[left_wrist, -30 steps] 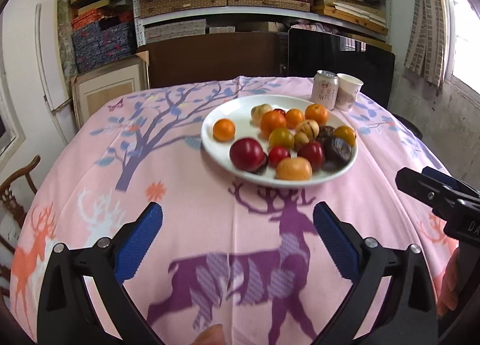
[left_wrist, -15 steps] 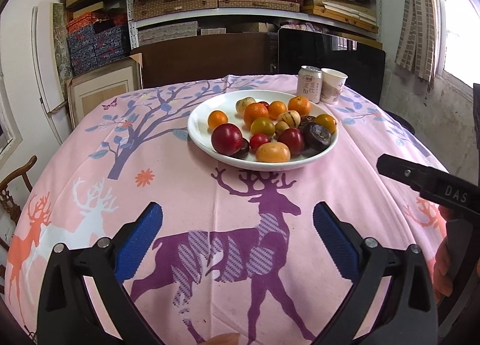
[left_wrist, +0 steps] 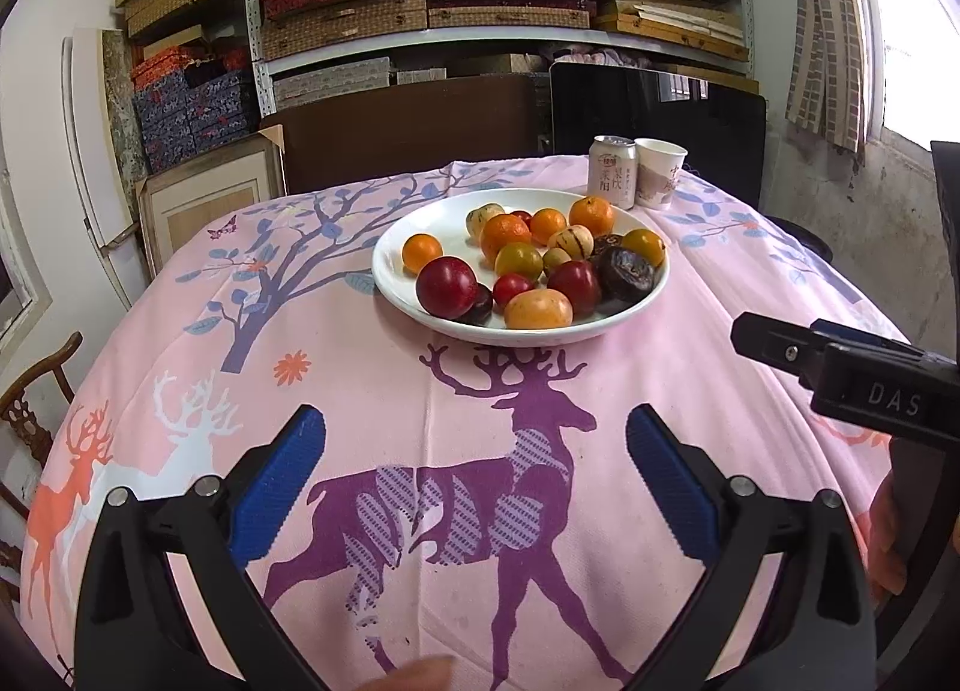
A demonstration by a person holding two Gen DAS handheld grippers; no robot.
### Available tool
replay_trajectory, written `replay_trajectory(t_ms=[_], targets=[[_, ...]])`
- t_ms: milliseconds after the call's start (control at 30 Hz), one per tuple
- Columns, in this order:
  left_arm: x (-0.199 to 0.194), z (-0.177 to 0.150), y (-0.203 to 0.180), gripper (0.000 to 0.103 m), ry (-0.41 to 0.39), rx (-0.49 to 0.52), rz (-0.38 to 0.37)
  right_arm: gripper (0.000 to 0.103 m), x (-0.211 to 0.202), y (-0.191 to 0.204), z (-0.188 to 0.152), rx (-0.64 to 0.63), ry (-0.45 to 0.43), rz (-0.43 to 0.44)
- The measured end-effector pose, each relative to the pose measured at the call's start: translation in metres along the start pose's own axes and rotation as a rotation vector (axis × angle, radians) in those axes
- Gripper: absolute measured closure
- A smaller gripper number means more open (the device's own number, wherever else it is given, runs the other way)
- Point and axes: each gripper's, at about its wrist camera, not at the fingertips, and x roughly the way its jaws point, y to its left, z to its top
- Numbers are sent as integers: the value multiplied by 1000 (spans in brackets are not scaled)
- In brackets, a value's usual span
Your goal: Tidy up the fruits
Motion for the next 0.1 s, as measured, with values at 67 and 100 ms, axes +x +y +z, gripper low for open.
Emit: replay_trajectory(t_ms=[67,100], targets=[[1,0,-1,5,4,5,-1,3,0,0,0,4,3,2],[0,0,0,5,5,4,-2,3,0,0,0,6,4,4]])
